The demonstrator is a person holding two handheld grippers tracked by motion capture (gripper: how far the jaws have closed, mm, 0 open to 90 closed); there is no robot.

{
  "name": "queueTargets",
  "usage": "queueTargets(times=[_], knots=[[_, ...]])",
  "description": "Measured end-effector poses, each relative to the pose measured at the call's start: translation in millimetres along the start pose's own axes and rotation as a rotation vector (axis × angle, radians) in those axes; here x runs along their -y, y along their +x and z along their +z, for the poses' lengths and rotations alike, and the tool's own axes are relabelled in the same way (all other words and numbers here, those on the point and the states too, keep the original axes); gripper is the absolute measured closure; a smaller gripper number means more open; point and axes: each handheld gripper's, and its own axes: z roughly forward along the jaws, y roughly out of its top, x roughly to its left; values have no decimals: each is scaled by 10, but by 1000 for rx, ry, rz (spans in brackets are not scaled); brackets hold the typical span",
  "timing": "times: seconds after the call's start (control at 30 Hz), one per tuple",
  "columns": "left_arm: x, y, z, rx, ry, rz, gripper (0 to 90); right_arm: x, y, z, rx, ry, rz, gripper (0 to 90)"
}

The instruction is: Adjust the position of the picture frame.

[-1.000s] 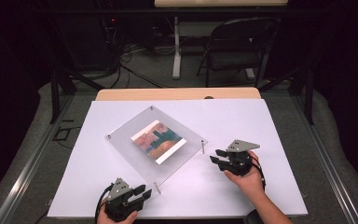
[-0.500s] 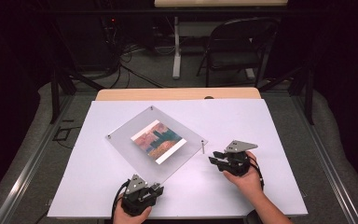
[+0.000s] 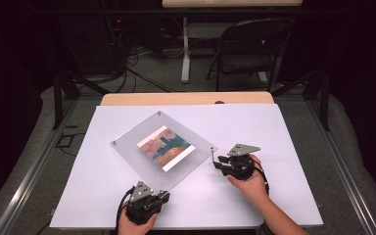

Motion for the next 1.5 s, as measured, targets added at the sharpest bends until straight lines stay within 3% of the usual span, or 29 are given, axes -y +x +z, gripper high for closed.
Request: queueTargets(times=[0.17,0.27,0.4,0.47,0.53,0.77,1.13,1.37,1.5], knots=[[-37,25,-68,11,-25,-10,852,-44,-50,150,-25,-1,34,643],[-41,41,-93,13,-27,-16,852,-104,-60,201,-38,-27,27,648],[-52,57,-133,10,-43,-15,852,-169,-69,292,-44,-29,23,703],[-56,62,-144,8,-42,-11,852,-195,-71,350,-68,-25,25,785],[-61,66,-161,3,-44,-6,852,-202,-63,362,-63,-17,13,851],[-104,81,-236,-11,-62,9,852,-189,-65,366,-96,3,33,857],[-309,237,-345,-49,-110,35,851,-126,-13,169,-127,-17,105,857],[-517,438,-210,-76,-114,60,851,-29,61,-65,-109,-40,139,857],[-599,500,-131,-65,-115,74,852,16,70,-138,-98,-52,154,857]])
